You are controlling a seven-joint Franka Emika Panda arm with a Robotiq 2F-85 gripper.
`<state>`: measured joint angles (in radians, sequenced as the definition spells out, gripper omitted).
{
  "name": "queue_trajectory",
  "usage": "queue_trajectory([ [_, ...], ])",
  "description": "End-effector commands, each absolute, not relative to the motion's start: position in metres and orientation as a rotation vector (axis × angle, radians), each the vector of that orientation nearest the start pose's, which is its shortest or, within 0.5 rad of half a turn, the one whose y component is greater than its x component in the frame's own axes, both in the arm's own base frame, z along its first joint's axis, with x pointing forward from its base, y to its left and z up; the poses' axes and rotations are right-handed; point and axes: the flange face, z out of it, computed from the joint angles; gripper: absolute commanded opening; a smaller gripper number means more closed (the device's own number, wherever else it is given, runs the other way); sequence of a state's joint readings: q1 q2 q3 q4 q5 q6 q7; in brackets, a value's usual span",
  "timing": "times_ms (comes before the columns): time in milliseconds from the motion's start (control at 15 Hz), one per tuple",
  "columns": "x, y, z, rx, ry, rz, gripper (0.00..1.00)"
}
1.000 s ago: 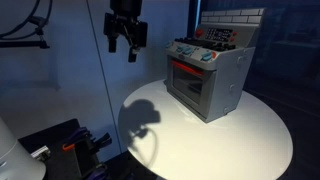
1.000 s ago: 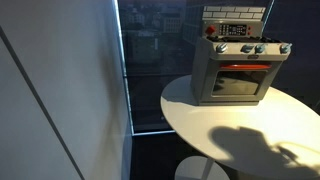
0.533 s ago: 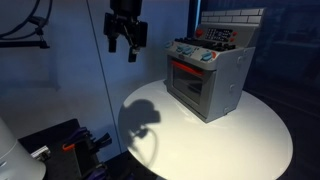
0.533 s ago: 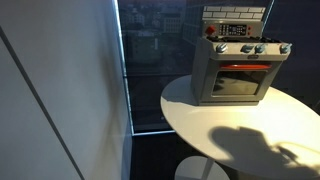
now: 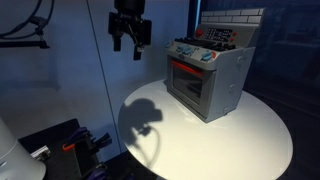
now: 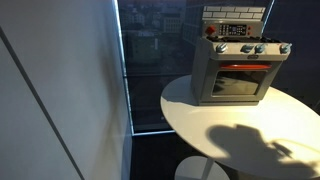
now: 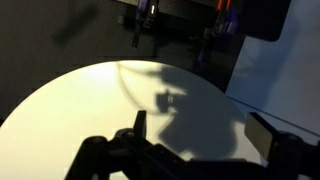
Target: Twist the knob on the stove
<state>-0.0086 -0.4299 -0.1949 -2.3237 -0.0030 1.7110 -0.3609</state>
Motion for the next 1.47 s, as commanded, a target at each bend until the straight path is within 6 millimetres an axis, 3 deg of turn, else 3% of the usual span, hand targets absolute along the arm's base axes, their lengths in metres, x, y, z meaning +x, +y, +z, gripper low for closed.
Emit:
queue_trajectory([
  [0, 0.410, -0.088, 0.500, -3.002, -0.230, 0.178, 1.00],
  [333, 0.437, -0.090, 0.516, -3.023, -0.129, 0.037, 1.00],
  [667, 0.470, -0.097, 0.527, -3.040, 0.093, -0.113, 1.00],
  [1400, 0.531, -0.123, 0.514, -2.989, 0.655, -0.387, 1.00],
])
